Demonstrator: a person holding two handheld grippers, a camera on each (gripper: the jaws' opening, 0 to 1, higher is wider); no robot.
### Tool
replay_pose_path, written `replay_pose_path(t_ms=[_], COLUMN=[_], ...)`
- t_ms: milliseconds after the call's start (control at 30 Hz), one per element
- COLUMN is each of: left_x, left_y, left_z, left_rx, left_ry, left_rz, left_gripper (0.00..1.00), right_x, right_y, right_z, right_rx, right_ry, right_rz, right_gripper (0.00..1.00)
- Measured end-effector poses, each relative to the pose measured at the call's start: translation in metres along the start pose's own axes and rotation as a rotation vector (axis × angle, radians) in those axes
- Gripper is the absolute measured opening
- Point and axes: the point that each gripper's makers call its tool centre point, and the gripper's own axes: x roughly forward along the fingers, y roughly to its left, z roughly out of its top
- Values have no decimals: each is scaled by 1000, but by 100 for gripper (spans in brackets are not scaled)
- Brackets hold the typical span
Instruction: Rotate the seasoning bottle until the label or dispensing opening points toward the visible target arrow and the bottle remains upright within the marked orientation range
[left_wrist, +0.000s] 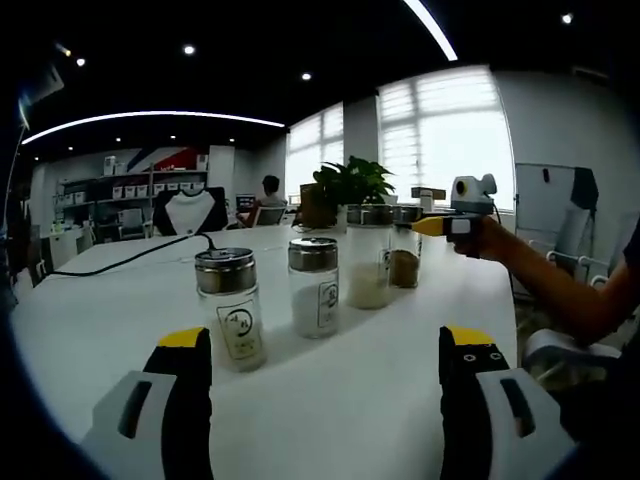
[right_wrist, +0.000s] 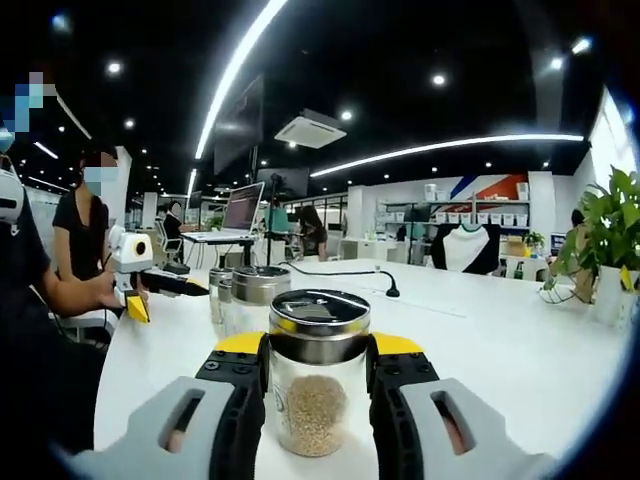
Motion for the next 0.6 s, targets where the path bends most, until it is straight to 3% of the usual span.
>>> replay_pose_path(t_ms=[133, 267, 600], left_x=[-2, -6, -21], left_y=[4, 6, 12], left_z=[-2, -2, 0], left_rx=[3, 9, 42], left_ry=[2, -1, -10], left_rz=[15, 28, 54], left_gripper=[99, 99, 100], right_x=[-1, -6, -17], right_y=[2, 12, 32], right_z=[1, 5, 2], right_rx=[-35, -30, -40], right_ry=[8, -9, -9], right_rz=[-37, -54, -187], right_gripper=[48, 50, 67])
